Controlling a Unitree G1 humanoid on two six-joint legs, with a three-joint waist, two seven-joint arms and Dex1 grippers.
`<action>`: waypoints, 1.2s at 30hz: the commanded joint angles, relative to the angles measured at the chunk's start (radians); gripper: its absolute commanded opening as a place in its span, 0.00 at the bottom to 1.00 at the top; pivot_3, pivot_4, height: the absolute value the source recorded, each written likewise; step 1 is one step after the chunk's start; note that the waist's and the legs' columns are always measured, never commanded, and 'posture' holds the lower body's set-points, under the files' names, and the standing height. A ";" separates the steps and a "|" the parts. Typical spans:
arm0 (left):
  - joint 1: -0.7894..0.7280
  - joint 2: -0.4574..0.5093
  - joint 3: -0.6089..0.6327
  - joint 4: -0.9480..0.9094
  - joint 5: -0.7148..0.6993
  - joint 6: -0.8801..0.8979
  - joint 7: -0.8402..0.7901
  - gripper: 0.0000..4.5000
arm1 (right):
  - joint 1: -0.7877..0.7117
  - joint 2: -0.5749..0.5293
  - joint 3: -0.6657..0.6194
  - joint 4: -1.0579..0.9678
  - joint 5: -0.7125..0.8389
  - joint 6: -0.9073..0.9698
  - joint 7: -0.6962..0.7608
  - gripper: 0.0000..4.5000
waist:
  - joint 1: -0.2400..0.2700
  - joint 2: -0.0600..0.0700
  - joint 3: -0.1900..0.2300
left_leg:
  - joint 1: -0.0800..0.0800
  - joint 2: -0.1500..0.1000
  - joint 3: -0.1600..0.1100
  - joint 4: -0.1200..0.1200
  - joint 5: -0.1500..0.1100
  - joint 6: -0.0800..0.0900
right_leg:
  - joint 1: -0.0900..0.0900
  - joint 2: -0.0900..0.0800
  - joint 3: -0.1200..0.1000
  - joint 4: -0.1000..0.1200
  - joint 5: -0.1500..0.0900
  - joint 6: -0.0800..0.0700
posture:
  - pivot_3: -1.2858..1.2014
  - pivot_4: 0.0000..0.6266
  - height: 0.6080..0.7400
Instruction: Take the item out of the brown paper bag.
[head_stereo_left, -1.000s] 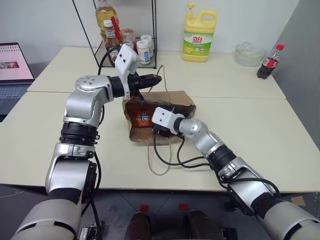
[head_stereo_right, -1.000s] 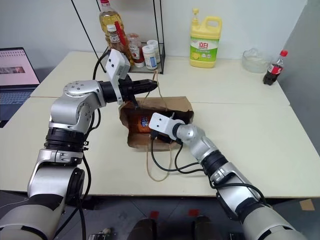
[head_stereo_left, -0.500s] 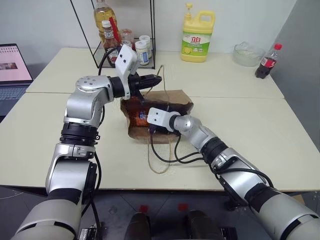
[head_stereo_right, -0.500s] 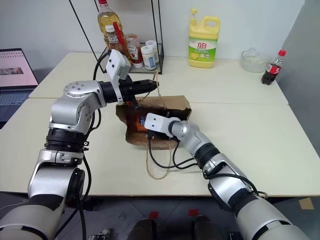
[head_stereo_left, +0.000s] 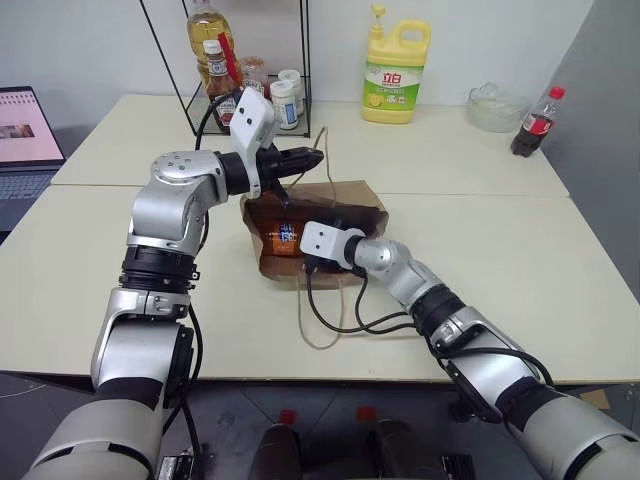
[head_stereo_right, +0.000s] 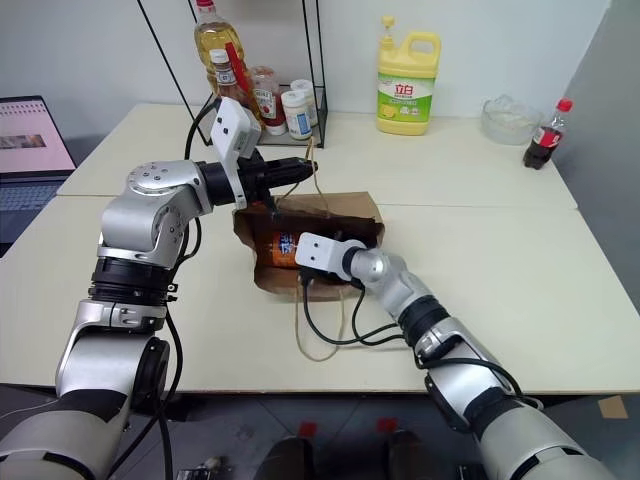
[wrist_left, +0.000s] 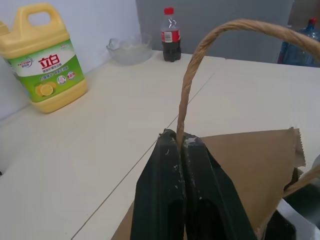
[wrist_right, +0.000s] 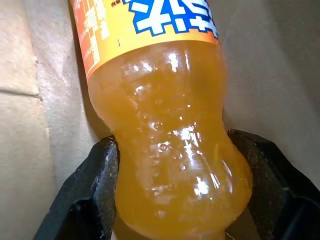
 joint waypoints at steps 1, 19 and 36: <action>-0.008 0.003 0.016 0.003 0.017 -0.036 0.024 0.00 | 0.024 -0.001 -0.056 -0.177 0.086 0.001 0.061 0.65 | 0.000 0.000 0.000 | 0.000 0.000 0.000 0.000 0.000 0.000 | 0.000 0.000 0.000 0.000 0.000 0.000 | 0.52 0.24 1.00; -0.017 -0.016 0.008 0.058 0.058 -0.087 0.052 0.00 | 0.219 -0.177 -0.099 -0.758 0.196 0.218 0.263 0.65 | 0.002 0.000 0.000 | -0.001 0.000 0.000 0.000 0.000 0.000 | 0.000 0.000 0.000 -0.001 0.000 0.000 | 0.52 0.24 1.00; -0.013 -0.031 0.006 0.084 0.079 -0.113 0.058 0.00 | 0.337 -0.356 -0.338 -1.184 0.365 0.465 0.250 0.65 | 0.010 0.000 0.001 | -0.001 0.000 0.000 0.000 0.000 0.000 | 0.000 0.000 0.000 -0.001 0.000 0.000 | 0.52 0.24 1.00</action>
